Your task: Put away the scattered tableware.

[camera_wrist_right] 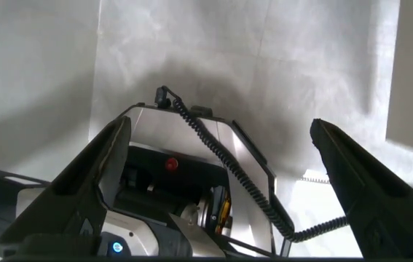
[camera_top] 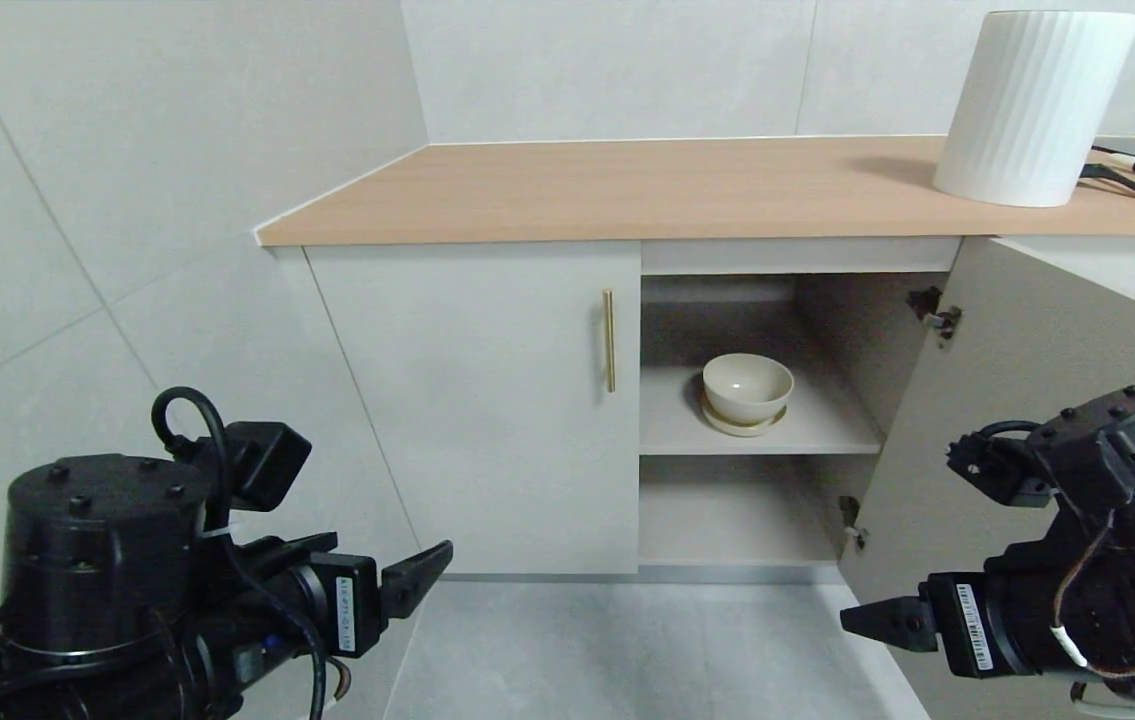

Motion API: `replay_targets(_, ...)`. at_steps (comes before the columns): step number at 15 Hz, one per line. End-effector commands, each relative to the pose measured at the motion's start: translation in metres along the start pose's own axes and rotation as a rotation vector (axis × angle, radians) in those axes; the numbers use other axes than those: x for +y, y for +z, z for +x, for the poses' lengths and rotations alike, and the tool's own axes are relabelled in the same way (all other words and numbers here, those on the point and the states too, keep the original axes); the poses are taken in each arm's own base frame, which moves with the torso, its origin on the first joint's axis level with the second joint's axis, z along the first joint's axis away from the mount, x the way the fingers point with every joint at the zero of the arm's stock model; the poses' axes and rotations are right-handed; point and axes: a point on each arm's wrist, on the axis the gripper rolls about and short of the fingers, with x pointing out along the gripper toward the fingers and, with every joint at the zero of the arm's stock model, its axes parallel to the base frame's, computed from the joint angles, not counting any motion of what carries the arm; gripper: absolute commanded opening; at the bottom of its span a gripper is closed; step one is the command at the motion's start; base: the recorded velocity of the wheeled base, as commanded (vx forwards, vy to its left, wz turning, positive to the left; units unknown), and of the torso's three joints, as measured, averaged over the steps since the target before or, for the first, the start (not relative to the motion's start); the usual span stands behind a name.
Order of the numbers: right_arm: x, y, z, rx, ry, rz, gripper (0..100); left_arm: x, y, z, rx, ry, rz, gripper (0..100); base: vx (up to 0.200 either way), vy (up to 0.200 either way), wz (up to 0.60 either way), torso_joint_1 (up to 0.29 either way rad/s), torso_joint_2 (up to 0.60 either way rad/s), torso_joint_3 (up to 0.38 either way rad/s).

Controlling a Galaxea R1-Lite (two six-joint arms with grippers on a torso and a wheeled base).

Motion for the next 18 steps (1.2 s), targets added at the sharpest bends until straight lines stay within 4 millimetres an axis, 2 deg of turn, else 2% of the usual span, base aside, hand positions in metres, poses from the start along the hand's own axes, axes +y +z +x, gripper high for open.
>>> replay_targets(1,0.000,0.000,0.001,0.004,-0.002,0.000,100,0.000,0.000,0.000,0.001,0.000,0.000,100,-0.200,0.000,0.00,-0.002,0.00,0.002)
replay_targets(6,-0.001,-0.002,0.002,0.009,-0.005,-0.002,100,0.000,-0.001,0.000,0.005,0.002,0.001,100,-0.200,0.000,0.00,0.002,0.00,0.004)
replay_targets(9,-0.002,-0.004,-0.001,0.003,-0.010,-0.002,100,0.000,-0.001,0.000,0.004,0.001,0.004,100,0.000,0.000,0.00,0.000,0.00,0.000)
replay_targets(15,-0.012,-0.015,-0.046,-0.069,0.027,0.005,100,0.001,0.000,-0.002,-0.003,0.000,0.005,100,0.000,0.000,0.00,0.000,0.00,0.000)
replay_targets(18,-0.018,-0.024,-0.057,-0.076,0.031,0.008,100,0.001,0.000,-0.002,-0.003,0.000,0.006,100,0.000,0.000,0.00,0.000,0.00,0.000)
